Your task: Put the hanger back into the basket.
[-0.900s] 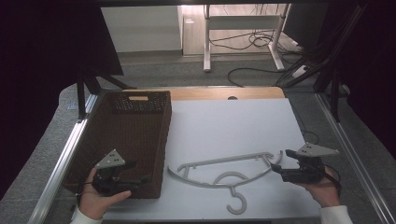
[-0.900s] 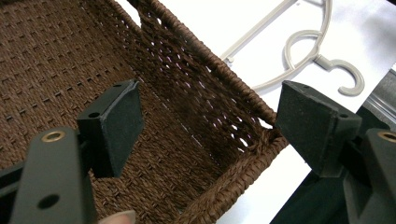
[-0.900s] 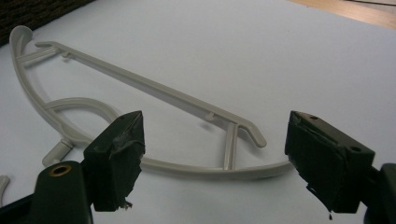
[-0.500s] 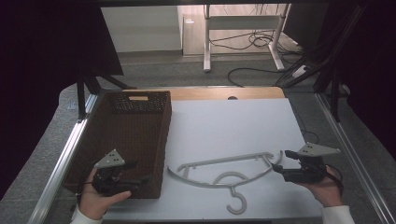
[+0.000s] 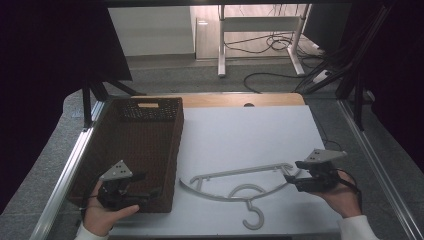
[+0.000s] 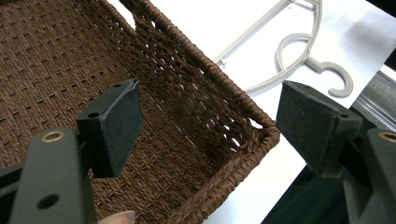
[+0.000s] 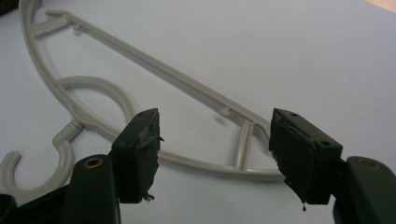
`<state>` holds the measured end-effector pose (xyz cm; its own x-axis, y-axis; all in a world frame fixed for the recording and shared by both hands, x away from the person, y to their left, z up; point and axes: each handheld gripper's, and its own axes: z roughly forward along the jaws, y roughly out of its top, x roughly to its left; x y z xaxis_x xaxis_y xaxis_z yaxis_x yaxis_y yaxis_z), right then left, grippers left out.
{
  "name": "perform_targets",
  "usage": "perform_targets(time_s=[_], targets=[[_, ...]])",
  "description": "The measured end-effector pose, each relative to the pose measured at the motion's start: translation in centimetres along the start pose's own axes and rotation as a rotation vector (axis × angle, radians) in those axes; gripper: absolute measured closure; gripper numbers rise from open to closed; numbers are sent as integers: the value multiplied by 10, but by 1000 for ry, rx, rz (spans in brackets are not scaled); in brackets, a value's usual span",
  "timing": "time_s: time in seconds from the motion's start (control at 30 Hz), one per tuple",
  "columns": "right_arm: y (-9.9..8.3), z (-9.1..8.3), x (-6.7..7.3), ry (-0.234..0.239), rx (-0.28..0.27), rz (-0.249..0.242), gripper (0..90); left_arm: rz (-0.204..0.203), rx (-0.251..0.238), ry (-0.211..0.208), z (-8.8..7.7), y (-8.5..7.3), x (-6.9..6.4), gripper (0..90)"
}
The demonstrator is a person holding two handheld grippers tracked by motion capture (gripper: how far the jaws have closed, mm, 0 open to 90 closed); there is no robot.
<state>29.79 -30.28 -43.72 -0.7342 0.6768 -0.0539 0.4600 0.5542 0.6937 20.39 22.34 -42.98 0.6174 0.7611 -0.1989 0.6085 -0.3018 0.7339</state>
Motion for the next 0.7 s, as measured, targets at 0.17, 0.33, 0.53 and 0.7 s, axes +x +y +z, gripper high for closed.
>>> perform_targets(time_s=[0.17,0.33,0.53,0.7], targets=[[12,13,8,54,56,-54,400,-8,-6,1,-2,0,2,224],[25,32,18,111,129,-103,417,-5,-6,-2,-2,0,1,224],[40,50,30,150,200,-161,458,-3,-9,-4,-2,0,0,224],[45,63,36,171,259,-182,501,-8,-17,-3,-3,0,-1,224]])
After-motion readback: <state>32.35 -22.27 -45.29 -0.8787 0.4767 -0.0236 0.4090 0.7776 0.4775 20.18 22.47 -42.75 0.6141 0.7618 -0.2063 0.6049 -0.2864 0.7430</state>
